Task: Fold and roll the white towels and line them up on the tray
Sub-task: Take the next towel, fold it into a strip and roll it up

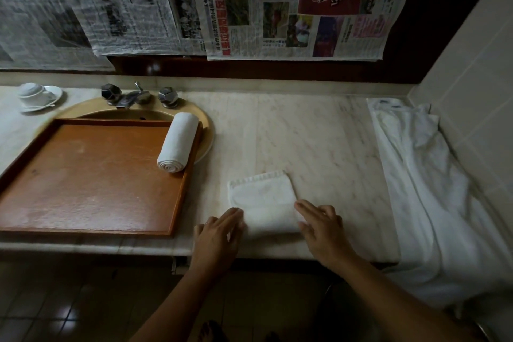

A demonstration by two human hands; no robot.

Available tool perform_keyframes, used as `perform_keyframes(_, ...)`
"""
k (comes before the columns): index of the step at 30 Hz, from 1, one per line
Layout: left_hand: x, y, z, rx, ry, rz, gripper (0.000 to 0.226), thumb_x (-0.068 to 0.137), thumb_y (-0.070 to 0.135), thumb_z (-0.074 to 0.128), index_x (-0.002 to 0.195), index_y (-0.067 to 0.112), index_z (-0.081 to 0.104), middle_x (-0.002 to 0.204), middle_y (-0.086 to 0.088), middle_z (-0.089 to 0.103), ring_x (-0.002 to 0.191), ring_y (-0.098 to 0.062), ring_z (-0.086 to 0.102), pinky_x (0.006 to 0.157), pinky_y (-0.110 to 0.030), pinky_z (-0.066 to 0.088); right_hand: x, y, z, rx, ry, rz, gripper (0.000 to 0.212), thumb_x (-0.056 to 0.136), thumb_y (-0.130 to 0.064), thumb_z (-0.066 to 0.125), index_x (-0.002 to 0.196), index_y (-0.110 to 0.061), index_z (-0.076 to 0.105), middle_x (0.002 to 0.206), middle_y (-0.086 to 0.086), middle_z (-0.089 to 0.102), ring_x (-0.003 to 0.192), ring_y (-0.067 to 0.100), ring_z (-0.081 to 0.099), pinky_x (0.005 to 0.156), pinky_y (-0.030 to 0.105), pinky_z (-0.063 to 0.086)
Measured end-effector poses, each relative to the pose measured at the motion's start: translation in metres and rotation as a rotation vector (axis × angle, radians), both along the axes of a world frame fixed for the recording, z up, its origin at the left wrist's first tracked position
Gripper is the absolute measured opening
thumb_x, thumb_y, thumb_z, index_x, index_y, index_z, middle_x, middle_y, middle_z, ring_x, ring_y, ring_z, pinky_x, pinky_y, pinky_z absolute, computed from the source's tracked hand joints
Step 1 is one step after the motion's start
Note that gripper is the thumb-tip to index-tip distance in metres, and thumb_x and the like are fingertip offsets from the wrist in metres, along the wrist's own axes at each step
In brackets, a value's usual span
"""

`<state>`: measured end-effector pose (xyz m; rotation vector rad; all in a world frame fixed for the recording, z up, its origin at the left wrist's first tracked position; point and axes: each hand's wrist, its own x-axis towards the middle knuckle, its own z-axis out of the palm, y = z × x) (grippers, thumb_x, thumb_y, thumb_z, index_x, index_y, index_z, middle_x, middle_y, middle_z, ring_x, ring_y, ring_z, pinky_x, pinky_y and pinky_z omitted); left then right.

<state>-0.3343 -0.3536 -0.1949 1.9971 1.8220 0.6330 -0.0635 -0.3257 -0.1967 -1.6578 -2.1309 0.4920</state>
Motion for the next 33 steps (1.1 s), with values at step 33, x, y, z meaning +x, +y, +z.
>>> perform_keyframes(33, -0.004, -0.008, -0.003, -0.038, -0.139, -0.087, 0.062, 0.091, 0.059, 0.054, 0.144, 0.028, 0.047, 0.142, 0.020, 0.042, 0.108, -0.006, 0.059, 0.090, -0.030, 0.053, 0.002, 0.008, 0.003, -0.236, 0.111, -0.042, 0.047, 0.092, -0.039, 0.064, 0.136, -0.038, 0.049, 0.124, -0.004, 0.055, 0.109, 0.020, 0.053, 0.097, 0.033, 0.039)
